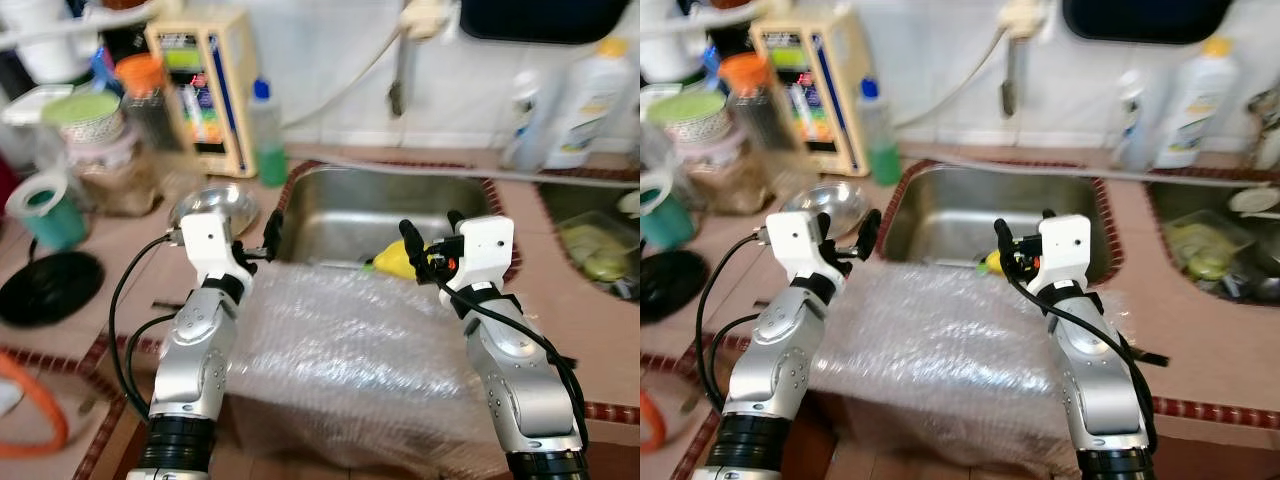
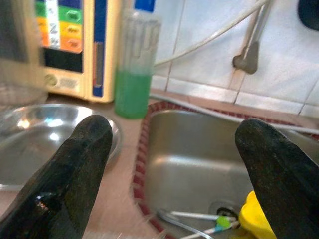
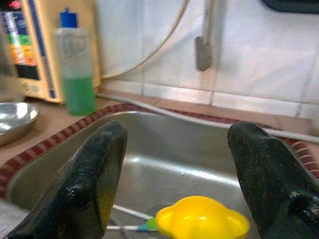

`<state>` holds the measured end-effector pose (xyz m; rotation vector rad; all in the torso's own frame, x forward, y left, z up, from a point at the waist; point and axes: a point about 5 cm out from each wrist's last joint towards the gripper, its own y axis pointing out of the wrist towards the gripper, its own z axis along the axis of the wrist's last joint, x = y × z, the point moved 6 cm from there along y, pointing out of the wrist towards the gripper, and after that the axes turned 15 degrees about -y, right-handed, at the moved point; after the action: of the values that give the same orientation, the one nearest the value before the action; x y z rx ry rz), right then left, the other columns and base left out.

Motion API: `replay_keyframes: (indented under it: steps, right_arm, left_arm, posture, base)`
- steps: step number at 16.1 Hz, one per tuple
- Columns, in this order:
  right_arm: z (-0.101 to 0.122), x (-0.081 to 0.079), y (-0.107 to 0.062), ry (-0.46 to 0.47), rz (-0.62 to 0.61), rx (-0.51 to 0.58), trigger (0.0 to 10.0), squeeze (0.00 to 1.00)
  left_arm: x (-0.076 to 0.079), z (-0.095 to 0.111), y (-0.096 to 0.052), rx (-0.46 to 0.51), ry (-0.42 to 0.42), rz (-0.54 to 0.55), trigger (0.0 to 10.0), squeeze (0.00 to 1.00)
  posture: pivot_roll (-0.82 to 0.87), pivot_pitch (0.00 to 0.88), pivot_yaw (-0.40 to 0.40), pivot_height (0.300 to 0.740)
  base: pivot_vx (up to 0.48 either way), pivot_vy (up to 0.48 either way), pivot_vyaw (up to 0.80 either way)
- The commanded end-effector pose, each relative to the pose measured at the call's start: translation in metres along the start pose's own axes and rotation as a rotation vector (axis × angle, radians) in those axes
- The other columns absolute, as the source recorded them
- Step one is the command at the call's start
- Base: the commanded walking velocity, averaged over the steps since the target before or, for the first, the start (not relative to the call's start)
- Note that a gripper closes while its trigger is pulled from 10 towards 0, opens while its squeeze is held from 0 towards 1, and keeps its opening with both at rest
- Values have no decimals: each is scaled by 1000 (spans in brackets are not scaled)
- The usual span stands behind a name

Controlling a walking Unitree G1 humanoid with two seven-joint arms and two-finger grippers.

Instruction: Kitchen organization

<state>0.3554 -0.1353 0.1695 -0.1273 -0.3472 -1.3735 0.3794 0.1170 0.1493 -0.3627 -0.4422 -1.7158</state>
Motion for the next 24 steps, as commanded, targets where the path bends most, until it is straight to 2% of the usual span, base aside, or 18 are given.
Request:
replay_keyframes:
  steps: [1, 7, 15, 19, 21, 24]
  right_arm:
    - [7, 2, 0, -5, -10, 16, 10000, 0]
    - [5, 0, 1, -7, -2, 7, 10000, 0]
    - [1, -1, 0, -5, 4, -6, 10000, 0]
    - [6, -6, 0, 7, 32, 8, 10000, 0]
    - [10, -12, 1, 22, 61, 25, 10000, 0]
    - [21, -23, -1, 48, 127, 65, 10000, 0]
  left_arm:
    - [4, 3, 0, 2, -2, -17, 10000, 0]
    - [4, 0, -2, -10, -15, -15, 10000, 0]
    - [3, -5, -6, -31, -11, -14, 10000, 0]
    - [-4, 3, -2, -3, 16, 19, 10000, 0]
    - [-10, 10, 1, 16, 23, 41, 10000, 0]
    - [-44, 11, 5, 35, 63, 247, 10000, 0]
  posture:
    - [-44, 0, 99, 740]
    - [-38, 0, 93, 740]
    - [-36, 0, 98, 740]
    - [-32, 0, 97, 740]
    - [-32, 0, 97, 740]
    - [-31, 0, 95, 740]
  base:
    - [307, 0, 0]
    - [298, 0, 0]
    - [0, 0, 0]
    - [0, 0, 0]
    - [0, 0, 0]
    - [0, 0, 0]
